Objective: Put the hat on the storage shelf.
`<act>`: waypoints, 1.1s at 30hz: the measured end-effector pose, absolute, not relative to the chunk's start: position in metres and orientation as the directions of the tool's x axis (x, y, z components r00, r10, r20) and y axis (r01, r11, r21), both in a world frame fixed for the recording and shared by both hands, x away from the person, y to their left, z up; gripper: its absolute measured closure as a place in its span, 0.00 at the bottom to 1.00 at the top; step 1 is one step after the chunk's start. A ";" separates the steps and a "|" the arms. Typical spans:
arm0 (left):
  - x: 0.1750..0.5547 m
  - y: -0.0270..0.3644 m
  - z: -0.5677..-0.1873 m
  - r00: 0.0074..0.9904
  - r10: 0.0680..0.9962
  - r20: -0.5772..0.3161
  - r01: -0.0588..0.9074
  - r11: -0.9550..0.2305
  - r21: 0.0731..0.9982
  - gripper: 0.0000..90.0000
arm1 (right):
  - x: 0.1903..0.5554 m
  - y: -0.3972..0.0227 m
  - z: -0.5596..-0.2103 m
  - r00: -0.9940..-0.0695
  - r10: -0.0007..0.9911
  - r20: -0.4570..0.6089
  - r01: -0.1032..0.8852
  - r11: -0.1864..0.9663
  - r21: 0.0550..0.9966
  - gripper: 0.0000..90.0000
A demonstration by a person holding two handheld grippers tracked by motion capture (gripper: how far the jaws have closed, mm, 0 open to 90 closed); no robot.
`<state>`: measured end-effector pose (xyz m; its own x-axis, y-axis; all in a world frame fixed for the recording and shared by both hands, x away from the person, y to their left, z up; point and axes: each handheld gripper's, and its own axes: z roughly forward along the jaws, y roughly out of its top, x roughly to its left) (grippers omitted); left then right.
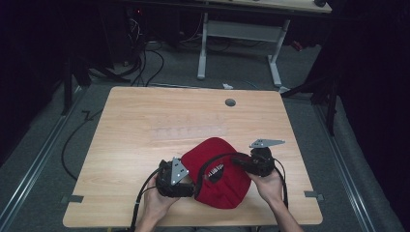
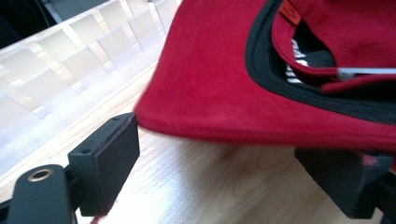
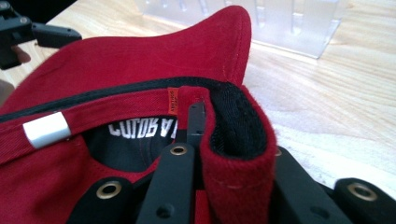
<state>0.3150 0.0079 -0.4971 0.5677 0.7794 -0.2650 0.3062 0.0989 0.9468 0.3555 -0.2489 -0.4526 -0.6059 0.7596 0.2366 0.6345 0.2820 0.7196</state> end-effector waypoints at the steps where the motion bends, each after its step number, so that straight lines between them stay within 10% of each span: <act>1: 0.315 0.006 -0.498 0.562 0.796 -0.225 0.291 0.064 0.955 0.16 | 0.356 -0.247 -0.454 -0.613 0.752 0.241 0.639 0.294 0.711 0.91; 16: 0.307 -0.001 -0.504 0.579 0.811 -0.082 0.222 -0.060 0.973 0.39 | 0.357 -0.239 -0.454 -0.623 0.726 0.292 0.656 0.280 0.701 0.91; 33: 0.300 0.004 -0.484 0.657 0.731 -0.184 0.296 -0.025 0.955 0.77 | 0.359 -0.246 -0.451 -0.649 0.682 0.337 0.619 0.217 0.755 0.83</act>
<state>0.3003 0.0036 -0.4841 0.6570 0.7311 -0.1840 0.2957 -0.0254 0.9549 0.3592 -0.2455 -0.4513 -0.6491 0.6821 0.3368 0.6194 0.2168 0.7546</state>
